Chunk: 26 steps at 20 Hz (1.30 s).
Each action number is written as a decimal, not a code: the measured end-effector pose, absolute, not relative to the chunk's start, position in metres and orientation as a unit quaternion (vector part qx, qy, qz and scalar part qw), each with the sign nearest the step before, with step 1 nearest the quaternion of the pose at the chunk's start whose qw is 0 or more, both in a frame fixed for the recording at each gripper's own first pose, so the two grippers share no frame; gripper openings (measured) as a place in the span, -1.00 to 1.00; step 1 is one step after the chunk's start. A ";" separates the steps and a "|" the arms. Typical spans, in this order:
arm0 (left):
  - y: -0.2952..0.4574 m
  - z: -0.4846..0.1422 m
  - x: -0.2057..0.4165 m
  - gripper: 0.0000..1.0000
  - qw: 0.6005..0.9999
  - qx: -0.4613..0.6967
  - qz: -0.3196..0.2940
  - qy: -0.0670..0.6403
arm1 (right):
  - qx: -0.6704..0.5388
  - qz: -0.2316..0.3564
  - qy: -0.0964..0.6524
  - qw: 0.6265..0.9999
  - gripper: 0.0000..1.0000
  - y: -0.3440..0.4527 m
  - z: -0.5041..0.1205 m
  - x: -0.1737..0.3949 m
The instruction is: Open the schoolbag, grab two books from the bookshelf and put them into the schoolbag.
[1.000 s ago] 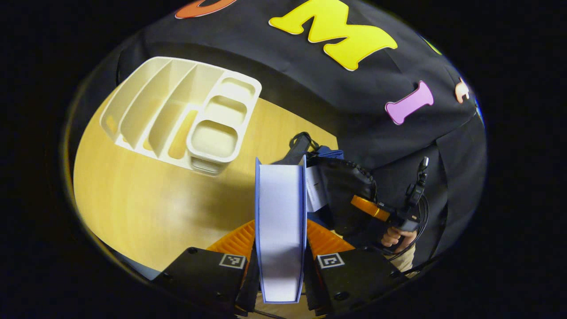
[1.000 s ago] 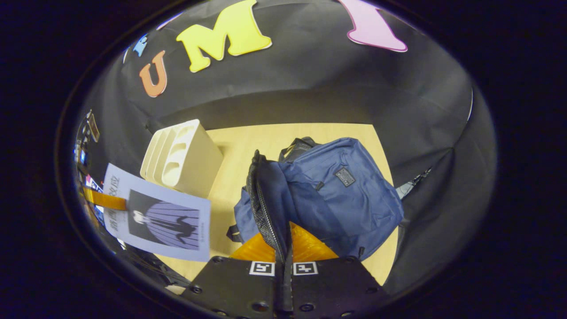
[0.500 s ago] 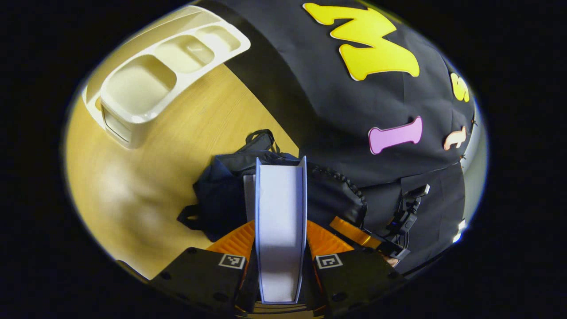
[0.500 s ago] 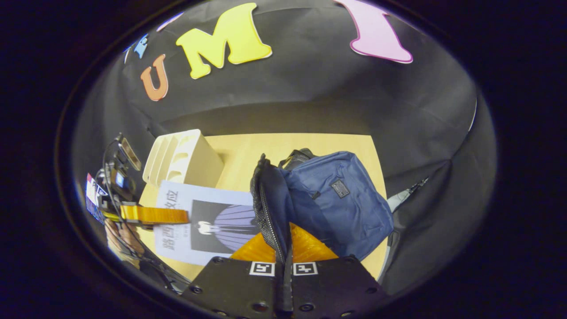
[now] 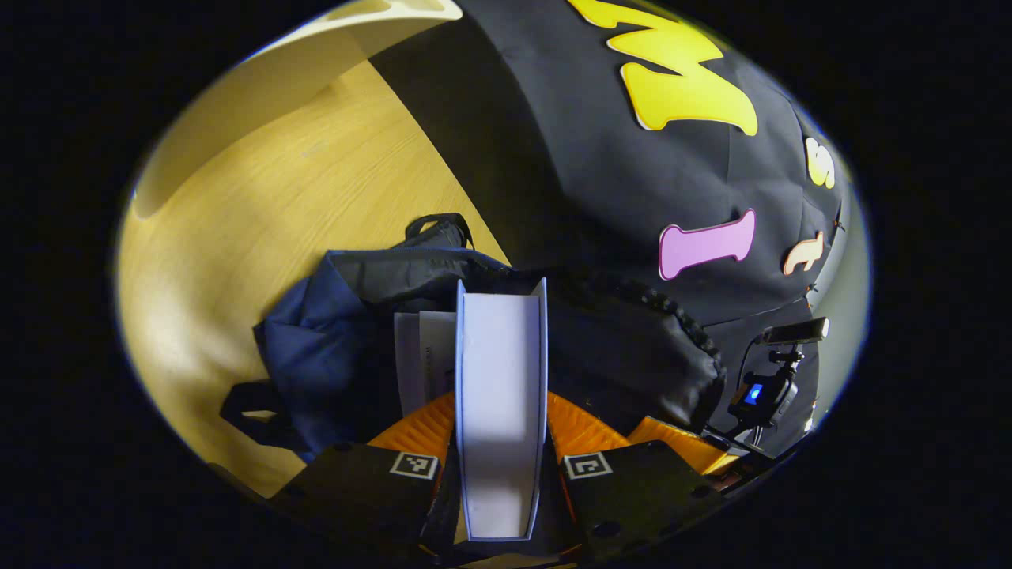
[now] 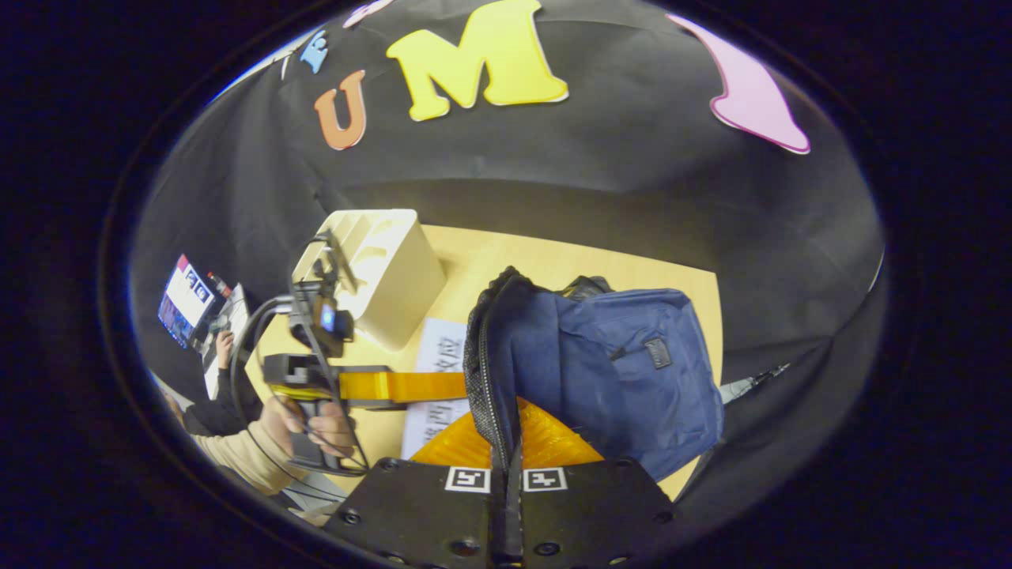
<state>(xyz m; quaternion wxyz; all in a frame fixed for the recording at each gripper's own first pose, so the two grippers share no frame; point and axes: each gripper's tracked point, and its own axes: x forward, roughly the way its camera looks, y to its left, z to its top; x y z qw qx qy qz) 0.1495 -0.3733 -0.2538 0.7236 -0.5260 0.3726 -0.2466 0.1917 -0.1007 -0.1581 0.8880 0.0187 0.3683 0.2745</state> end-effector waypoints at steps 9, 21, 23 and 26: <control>-0.442 -0.282 0.196 -0.13 0.691 -0.584 -0.274 0.327 | -0.022 0.301 0.365 0.881 -0.99 -0.078 -0.163 0.194; -0.454 -0.294 0.214 -0.06 0.675 -0.603 -0.265 0.334 | -0.035 0.291 0.353 0.888 -0.99 -0.075 -0.173 0.204; -0.443 -0.292 0.208 -0.01 0.692 -0.583 -0.261 0.337 | -0.024 0.278 0.339 0.898 -0.99 -0.083 -0.167 0.209; -0.422 -0.284 0.191 0.08 0.712 -0.556 -0.256 0.343 | -0.011 0.264 0.330 0.906 -0.99 -0.092 -0.166 0.211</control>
